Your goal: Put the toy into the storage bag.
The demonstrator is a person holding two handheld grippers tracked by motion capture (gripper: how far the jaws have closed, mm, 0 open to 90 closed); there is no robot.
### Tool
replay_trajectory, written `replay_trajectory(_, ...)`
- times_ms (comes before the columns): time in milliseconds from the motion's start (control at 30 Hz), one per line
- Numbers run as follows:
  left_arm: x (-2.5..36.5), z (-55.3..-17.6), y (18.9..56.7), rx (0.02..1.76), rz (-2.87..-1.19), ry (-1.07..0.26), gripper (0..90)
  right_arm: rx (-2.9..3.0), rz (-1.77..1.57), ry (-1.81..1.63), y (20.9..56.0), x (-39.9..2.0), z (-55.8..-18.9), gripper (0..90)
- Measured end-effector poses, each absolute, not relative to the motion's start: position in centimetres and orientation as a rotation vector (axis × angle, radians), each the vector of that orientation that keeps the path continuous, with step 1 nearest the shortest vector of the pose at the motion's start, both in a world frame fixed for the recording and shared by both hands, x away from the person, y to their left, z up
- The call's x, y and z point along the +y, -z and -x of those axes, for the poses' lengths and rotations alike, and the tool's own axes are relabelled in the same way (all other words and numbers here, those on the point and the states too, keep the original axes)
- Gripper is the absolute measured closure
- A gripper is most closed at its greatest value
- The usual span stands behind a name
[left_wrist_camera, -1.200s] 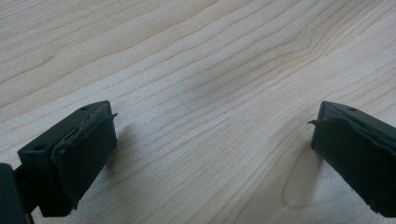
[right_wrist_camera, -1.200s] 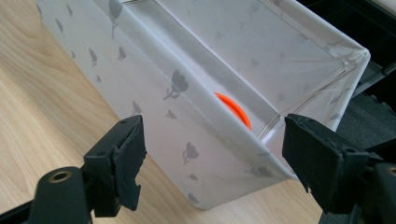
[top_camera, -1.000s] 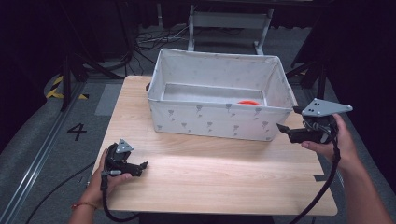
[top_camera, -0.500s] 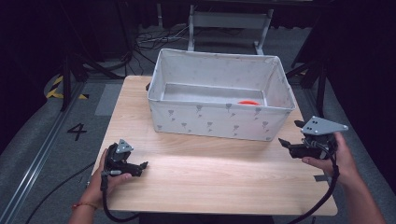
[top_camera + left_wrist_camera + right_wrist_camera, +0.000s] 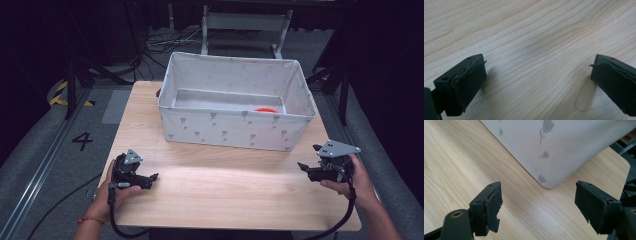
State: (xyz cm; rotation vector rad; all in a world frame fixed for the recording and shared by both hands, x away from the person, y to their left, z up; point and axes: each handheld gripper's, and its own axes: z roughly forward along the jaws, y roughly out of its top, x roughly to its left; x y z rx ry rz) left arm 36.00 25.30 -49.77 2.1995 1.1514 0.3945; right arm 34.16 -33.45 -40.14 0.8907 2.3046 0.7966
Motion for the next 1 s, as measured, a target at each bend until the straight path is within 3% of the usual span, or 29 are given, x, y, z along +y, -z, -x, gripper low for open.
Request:
replay_trajectory(633,25.3,-36.0,49.8,1.151,-2.200,-0.395,0.5,2.340,-1.010,-0.753,46.4,-36.4,-32.6,22.9)
replay_trajectory(1000,25.3,-36.0,49.8,1.152,-2.200,-0.394,0.5,2.330,-1.132,-0.912,49.2,-38.1,-31.4,19.9)
